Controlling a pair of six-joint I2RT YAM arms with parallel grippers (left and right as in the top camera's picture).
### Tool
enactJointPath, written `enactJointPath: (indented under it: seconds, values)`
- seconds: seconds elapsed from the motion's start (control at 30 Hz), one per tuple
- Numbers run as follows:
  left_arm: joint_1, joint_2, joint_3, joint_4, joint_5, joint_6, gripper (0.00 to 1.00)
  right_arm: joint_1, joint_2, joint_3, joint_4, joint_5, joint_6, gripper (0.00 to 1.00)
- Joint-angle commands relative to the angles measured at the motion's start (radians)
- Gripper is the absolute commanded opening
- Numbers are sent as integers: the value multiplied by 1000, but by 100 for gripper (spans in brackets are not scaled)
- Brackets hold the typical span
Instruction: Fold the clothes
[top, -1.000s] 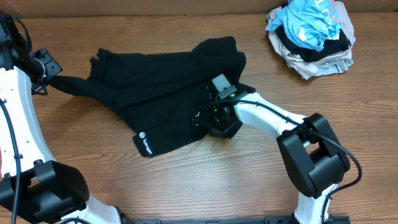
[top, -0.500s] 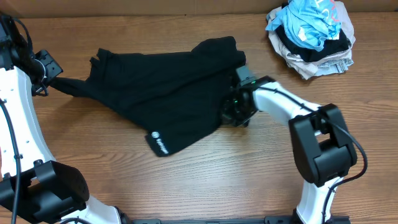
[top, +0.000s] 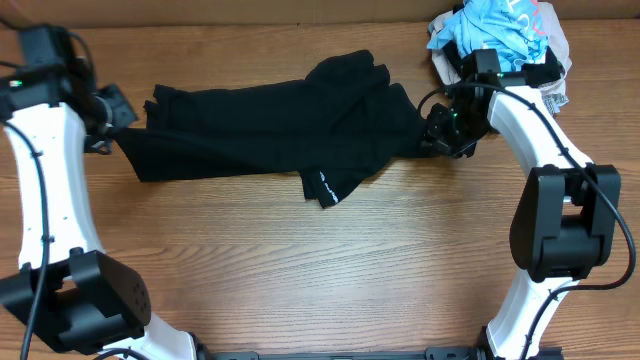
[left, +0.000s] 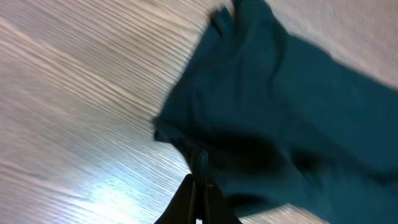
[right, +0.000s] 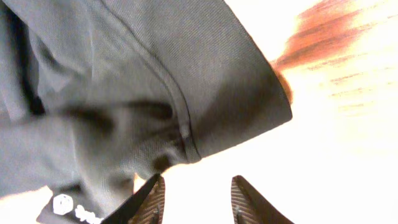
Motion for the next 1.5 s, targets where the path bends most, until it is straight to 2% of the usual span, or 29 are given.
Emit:
enactJointPath:
  seconds: [0.0, 0.2, 0.37, 0.63, 0.77, 1.07, 1.47]
  values:
    - [-47, 6, -86, 49, -7, 19, 4, 15, -15, 49, -40, 8, -50, 41]
    - [-89, 6, -197, 150, -7, 19, 4, 74, -107, 57, -114, -11, -55, 50]
    - [-92, 6, -204, 153, -6, 18, 4, 176, -168, 57, -147, -11, -34, 52]
    - [-92, 6, -204, 155, -4, 18, 4, 369, -166, 10, -115, -7, 52, 56]
    - [-92, 6, -204, 158, -4, 19, 4, 451, -166, -29, -87, 68, 142, 58]
    - [-92, 6, -204, 161, -4, 19, 4, 520, -166, -137, 34, 92, 246, 59]
    - [-92, 6, -204, 167, -4, 19, 4, 526, -164, -261, 165, 91, 299, 61]
